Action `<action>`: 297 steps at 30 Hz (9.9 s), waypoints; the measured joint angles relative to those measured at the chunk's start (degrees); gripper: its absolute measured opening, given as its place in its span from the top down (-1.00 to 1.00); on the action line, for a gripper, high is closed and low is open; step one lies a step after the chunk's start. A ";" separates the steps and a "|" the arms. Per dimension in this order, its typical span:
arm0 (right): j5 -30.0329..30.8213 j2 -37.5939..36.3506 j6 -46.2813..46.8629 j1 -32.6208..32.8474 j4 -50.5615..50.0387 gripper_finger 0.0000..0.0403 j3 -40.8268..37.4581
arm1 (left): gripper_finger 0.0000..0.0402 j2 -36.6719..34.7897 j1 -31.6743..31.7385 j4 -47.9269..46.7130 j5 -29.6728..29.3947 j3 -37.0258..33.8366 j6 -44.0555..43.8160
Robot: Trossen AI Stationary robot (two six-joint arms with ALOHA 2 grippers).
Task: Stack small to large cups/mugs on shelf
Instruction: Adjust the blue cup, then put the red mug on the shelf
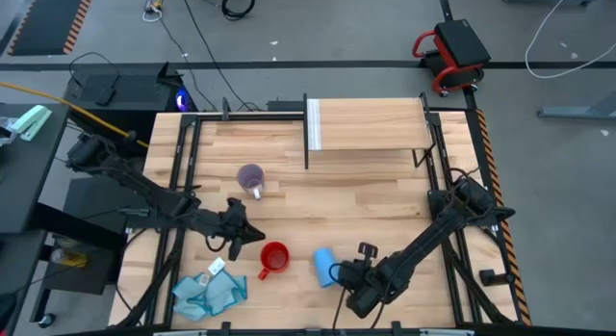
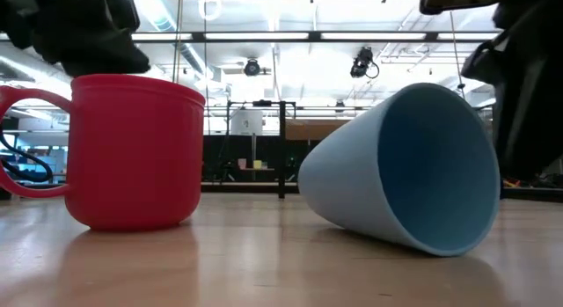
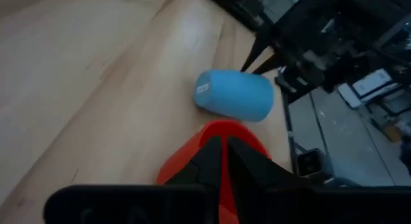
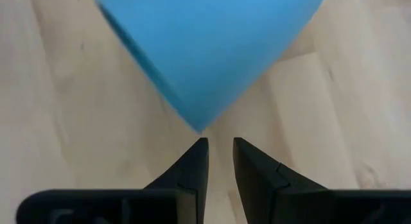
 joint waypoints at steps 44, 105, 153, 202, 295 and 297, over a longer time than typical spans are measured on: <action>18.82 -6.85 -10.19 6.07 2.24 0.65 0.26 | 0.88 0.96 -4.95 -18.01 -9.00 4.89 -2.15; 25.09 -5.97 -16.05 -0.99 2.75 0.98 0.22 | 0.91 3.54 -4.82 -17.86 -9.56 4.87 -4.14; -30.89 -21.14 -2.07 -27.31 -36.28 0.98 -5.61 | 0.88 3.54 -4.84 -17.89 -9.57 4.87 -4.16; -11.42 -21.21 1.12 -14.58 -31.34 0.61 11.18 | 0.85 3.57 -5.59 -25.63 -7.49 4.87 -10.34; 1.94 -8.42 -29.39 -7.96 45.69 0.58 -14.57 | 0.79 33.60 5.67 6.59 7.84 17.24 6.04; 3.41 -6.94 -29.15 -7.45 45.75 0.57 -14.64 | 0.79 33.60 5.69 6.59 7.80 17.24 6.43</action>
